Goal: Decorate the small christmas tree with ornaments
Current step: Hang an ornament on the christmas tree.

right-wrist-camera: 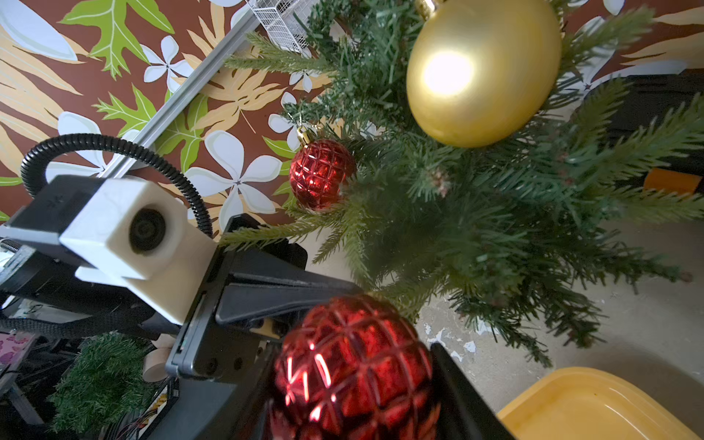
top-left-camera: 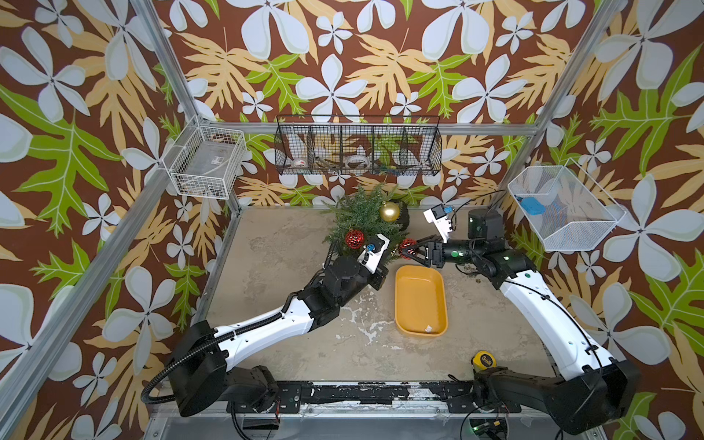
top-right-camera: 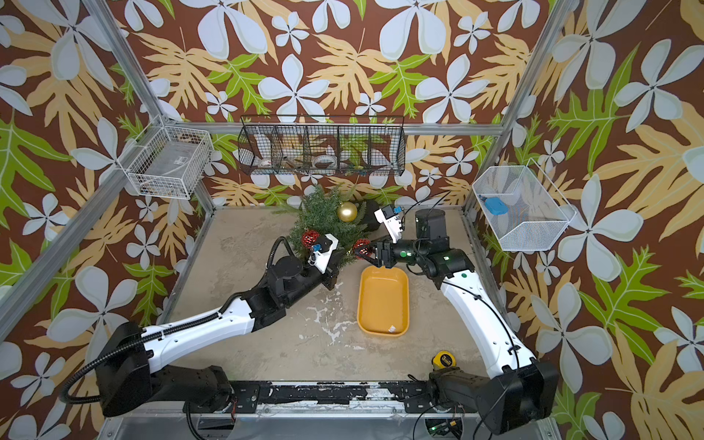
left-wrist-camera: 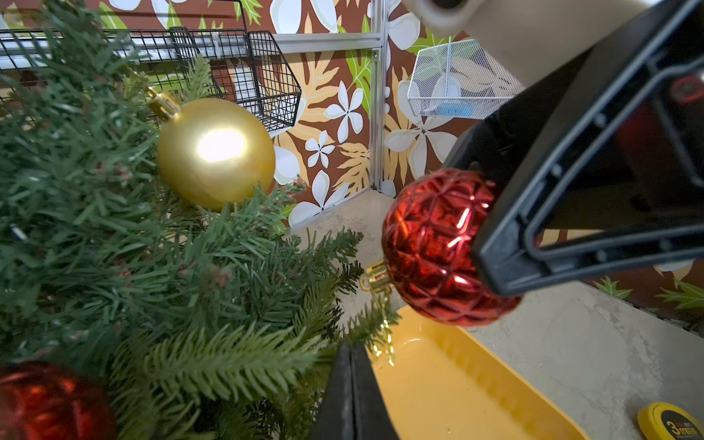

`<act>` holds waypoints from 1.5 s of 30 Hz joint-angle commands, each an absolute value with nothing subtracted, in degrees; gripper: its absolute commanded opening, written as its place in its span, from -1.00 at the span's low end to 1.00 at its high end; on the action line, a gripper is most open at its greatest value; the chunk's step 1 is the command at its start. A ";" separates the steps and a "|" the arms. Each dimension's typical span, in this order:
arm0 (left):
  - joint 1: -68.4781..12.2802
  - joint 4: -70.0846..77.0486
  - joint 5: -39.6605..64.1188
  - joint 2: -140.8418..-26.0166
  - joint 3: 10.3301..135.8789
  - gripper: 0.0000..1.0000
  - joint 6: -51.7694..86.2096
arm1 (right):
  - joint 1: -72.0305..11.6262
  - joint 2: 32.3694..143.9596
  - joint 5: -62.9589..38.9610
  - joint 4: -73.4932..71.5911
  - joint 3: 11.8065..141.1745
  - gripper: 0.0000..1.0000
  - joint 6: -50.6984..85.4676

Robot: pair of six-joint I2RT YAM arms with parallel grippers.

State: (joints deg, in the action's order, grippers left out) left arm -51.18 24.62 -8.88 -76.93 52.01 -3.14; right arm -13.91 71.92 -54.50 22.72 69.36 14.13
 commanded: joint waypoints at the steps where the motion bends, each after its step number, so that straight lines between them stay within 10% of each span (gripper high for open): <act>1: -51.23 25.32 -7.27 -76.31 52.29 -0.74 -4.72 | -13.97 71.81 -54.46 22.65 69.71 -0.10 13.57; 18: -51.19 23.10 -1.59 -79.06 55.28 -0.50 -8.17 | -13.95 72.16 -55.01 22.52 70.30 -0.10 13.71; 27: -51.22 23.73 -2.77 -78.51 54.68 -1.00 -8.53 | -13.96 72.18 -54.93 22.50 70.14 -0.11 13.72; 45: -50.92 21.18 -7.35 -78.76 54.47 -1.00 -7.14 | -12.89 72.35 -52.44 23.29 70.97 -0.11 13.71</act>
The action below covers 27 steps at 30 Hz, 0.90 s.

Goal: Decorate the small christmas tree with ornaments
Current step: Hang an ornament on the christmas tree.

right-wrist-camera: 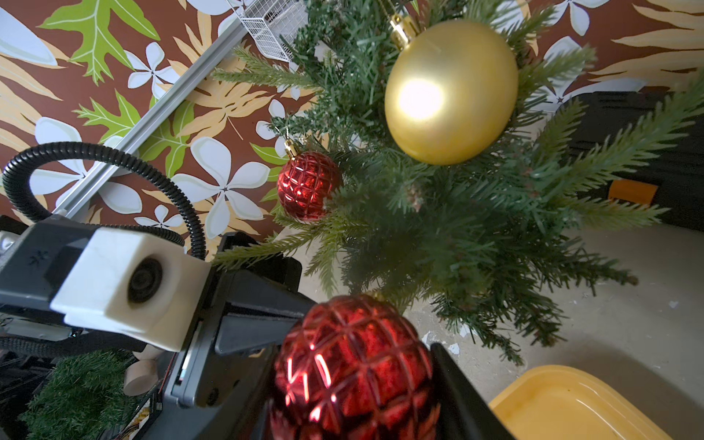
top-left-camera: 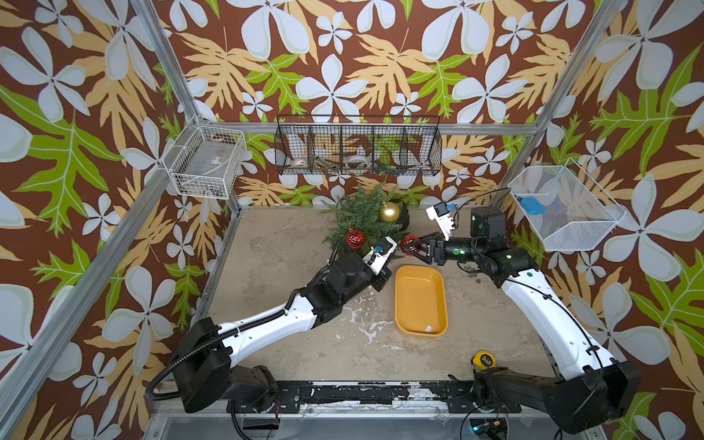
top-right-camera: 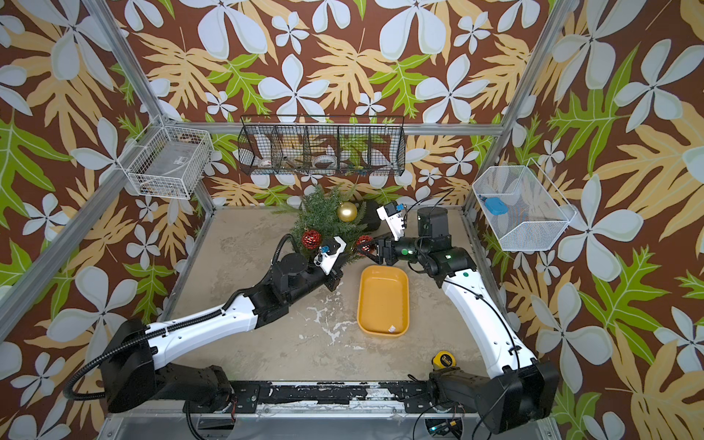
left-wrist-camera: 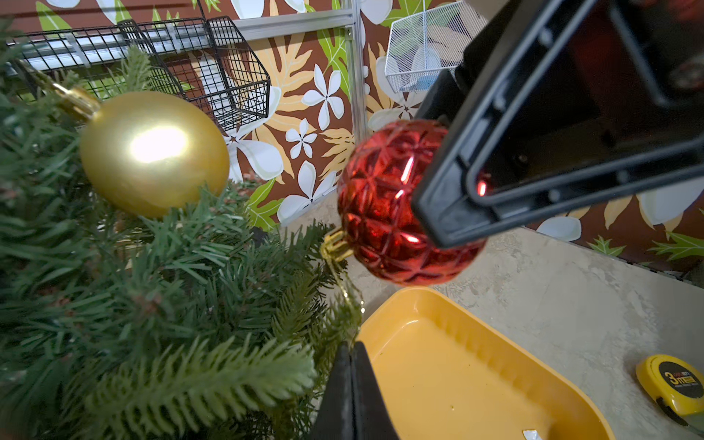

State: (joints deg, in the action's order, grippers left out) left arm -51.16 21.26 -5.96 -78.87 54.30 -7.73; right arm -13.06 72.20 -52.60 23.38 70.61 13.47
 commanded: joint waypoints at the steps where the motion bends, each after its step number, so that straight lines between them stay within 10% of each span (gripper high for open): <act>1: -50.81 21.18 -7.26 -78.75 54.48 -1.00 -7.09 | -12.92 72.46 -52.25 23.29 70.97 -0.11 13.71; 27: -50.04 22.17 1.67 -78.08 53.00 -1.00 -6.55 | -12.38 71.56 -51.59 23.38 68.73 -0.11 14.02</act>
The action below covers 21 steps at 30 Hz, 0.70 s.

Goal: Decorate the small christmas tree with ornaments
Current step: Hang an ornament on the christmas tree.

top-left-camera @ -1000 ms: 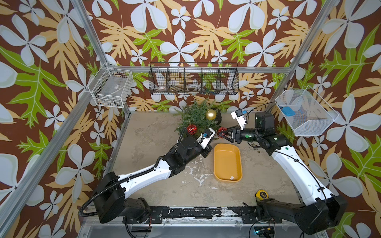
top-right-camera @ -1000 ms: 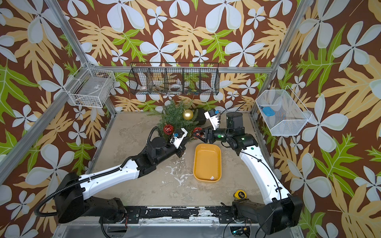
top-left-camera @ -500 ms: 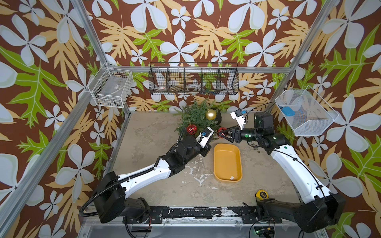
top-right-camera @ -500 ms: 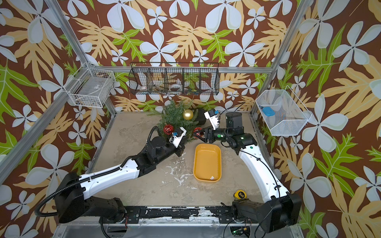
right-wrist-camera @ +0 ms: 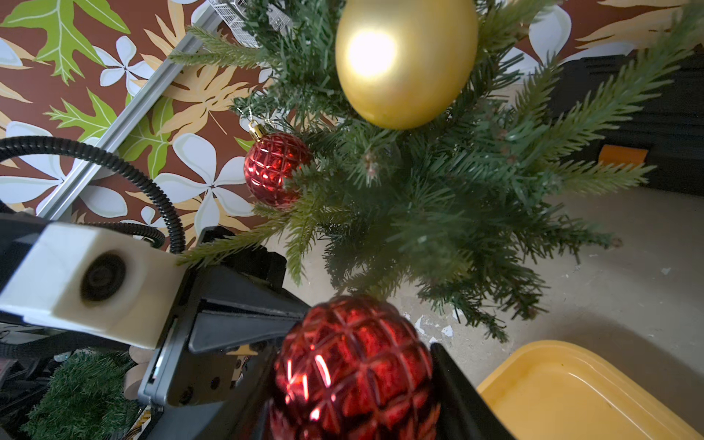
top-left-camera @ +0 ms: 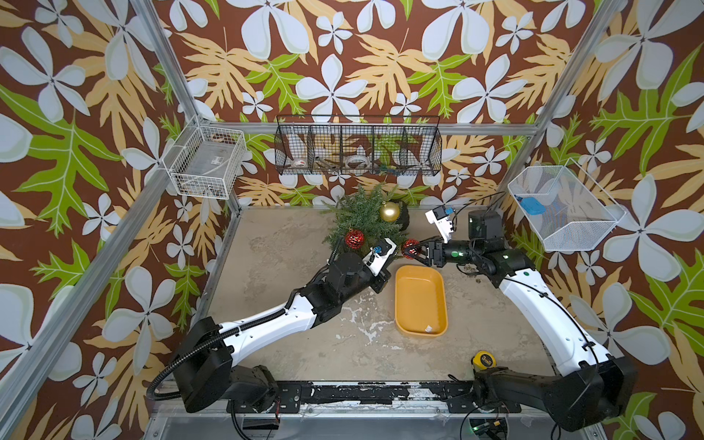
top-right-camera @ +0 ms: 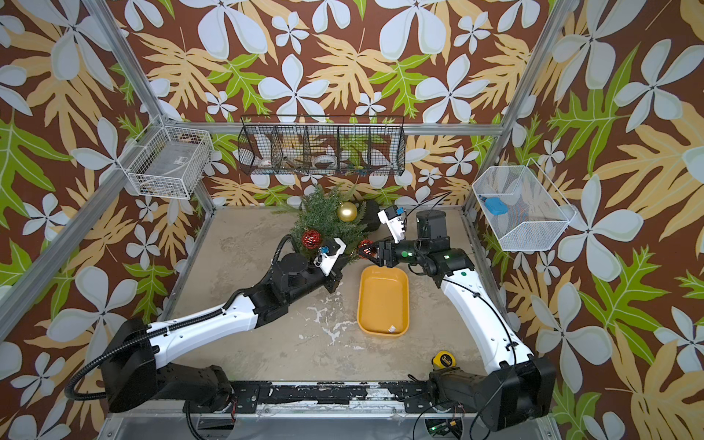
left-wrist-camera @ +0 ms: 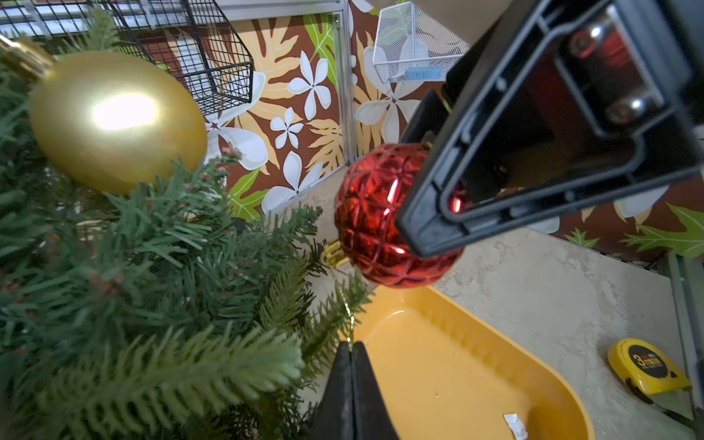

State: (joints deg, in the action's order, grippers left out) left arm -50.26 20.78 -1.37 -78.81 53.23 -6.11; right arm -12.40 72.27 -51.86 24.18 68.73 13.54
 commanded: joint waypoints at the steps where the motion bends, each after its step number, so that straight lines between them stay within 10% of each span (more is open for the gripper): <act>1: -50.08 22.45 2.28 -77.80 52.70 -1.00 -6.75 | -12.39 71.35 -51.55 23.46 68.80 -0.11 13.98; 21: -49.53 18.55 -8.47 -79.13 54.41 -1.00 -5.21 | -12.39 73.84 -51.45 20.94 68.07 -0.10 15.78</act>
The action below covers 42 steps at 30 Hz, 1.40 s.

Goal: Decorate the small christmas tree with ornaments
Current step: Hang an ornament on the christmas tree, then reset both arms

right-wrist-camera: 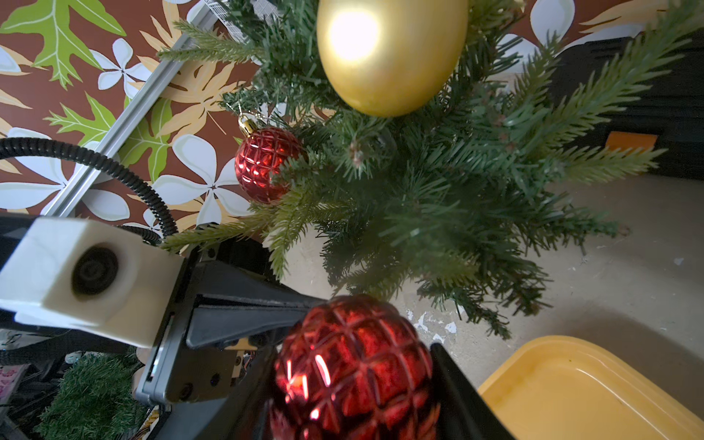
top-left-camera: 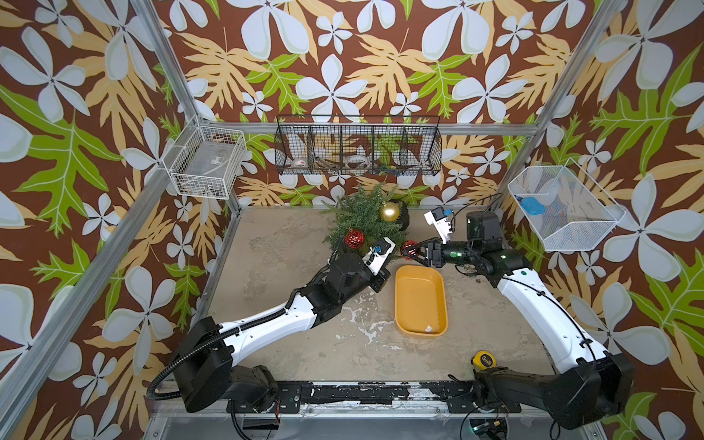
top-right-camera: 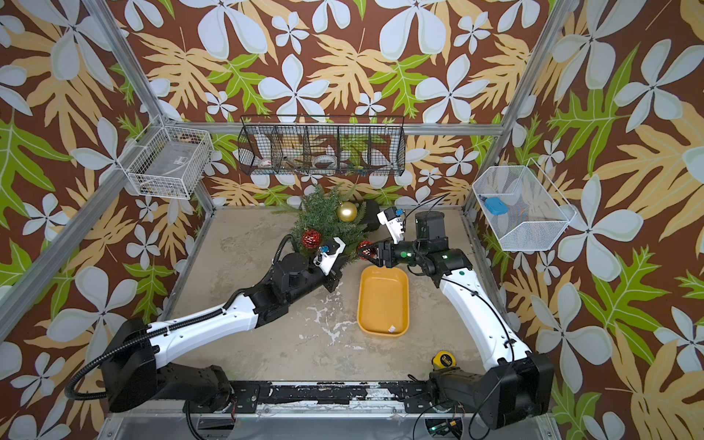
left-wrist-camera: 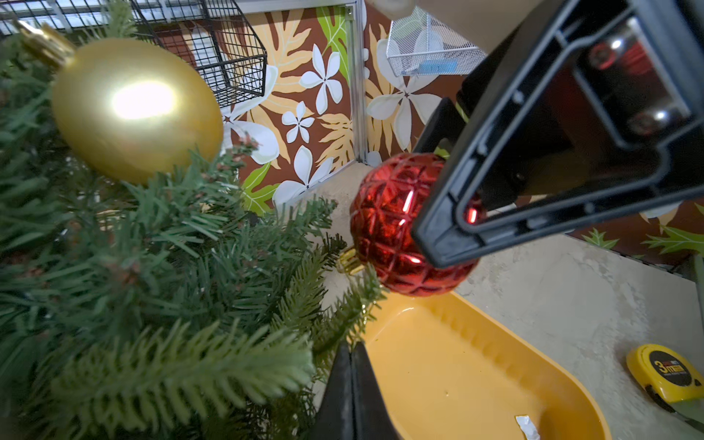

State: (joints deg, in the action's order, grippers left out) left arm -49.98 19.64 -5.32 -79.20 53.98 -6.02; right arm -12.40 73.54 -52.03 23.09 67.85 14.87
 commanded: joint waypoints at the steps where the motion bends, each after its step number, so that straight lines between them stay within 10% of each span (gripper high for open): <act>1: -49.27 18.33 -8.76 -79.05 54.56 -1.00 -4.95 | -12.38 73.93 -51.50 20.68 67.88 -0.10 15.93; 6: -48.67 17.67 -8.44 -78.86 54.90 -1.00 -4.54 | -12.34 73.68 -50.94 20.74 67.85 0.17 16.11; 15: -48.65 23.44 -0.28 -76.30 52.23 -1.00 -4.84 | -12.37 72.93 -49.80 20.99 67.03 0.09 15.79; 21: -48.63 27.14 3.39 -75.28 51.22 -0.45 -5.56 | -12.39 72.59 -49.96 20.98 66.73 0.18 15.74; 42: -48.67 26.13 0.67 -73.09 49.12 -0.45 -4.28 | -12.13 70.67 -42.81 22.57 66.70 0.46 14.47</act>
